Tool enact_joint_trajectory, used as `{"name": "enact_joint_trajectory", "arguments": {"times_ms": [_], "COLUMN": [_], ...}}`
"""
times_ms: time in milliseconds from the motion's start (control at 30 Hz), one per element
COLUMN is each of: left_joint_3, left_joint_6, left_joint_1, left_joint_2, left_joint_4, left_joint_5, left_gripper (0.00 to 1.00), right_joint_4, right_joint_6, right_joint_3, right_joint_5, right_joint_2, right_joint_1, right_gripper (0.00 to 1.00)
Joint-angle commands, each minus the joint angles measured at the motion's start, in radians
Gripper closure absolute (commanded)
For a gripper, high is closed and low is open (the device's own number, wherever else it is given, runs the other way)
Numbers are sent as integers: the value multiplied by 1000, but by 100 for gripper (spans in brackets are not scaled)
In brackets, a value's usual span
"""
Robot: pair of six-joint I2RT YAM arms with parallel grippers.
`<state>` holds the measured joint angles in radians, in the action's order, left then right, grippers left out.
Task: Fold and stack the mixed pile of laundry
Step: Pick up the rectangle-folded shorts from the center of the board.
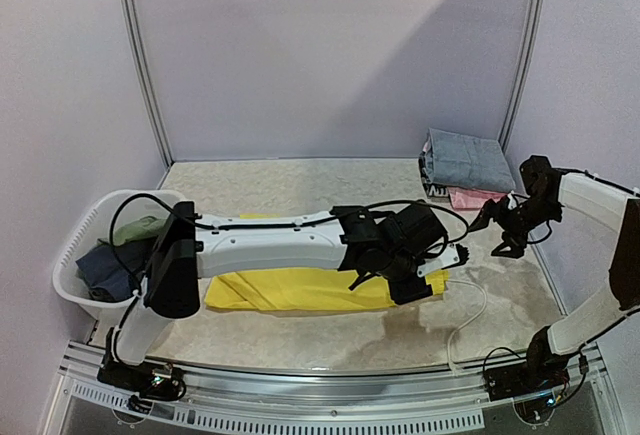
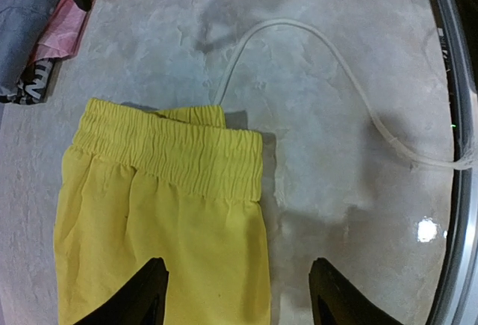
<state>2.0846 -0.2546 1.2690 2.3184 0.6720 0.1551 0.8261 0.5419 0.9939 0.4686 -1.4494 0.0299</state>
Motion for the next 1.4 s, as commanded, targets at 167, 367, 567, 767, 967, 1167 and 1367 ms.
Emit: {"name": "enact_joint_trajectory", "arguments": {"times_ms": [167,367,567,767,967,1167,1367], "left_joint_3": [64,89,61,26,-15,-157,-300], "left_joint_6": [-62,-163,-187,-257,-264,-135,-36], "left_joint_1": [40,74,82,93,93,77,56], "left_joint_2": [143,241,284,335,334,154,-8], "left_joint_4": [-184,-261,-338,-453,-500,-575,-655], "left_joint_5": [61,207,319,532,529,412,274], "left_gripper": [37,38,38,47,83,100,100], "right_joint_4": [125,193,228,241,242,149,3], "right_joint_6": [40,29,26,35,54,88,165], "right_joint_3": [2,31,44,41,53,33,-31], "right_joint_5": [-90,-111,-102,-92,-91,34,205], "right_joint_2": [68,95,93,110,118,96,45], "right_joint_1": [1,2,2,2,2,2,-13], "right_gripper": [8,6,4,3,1,1,1]}}
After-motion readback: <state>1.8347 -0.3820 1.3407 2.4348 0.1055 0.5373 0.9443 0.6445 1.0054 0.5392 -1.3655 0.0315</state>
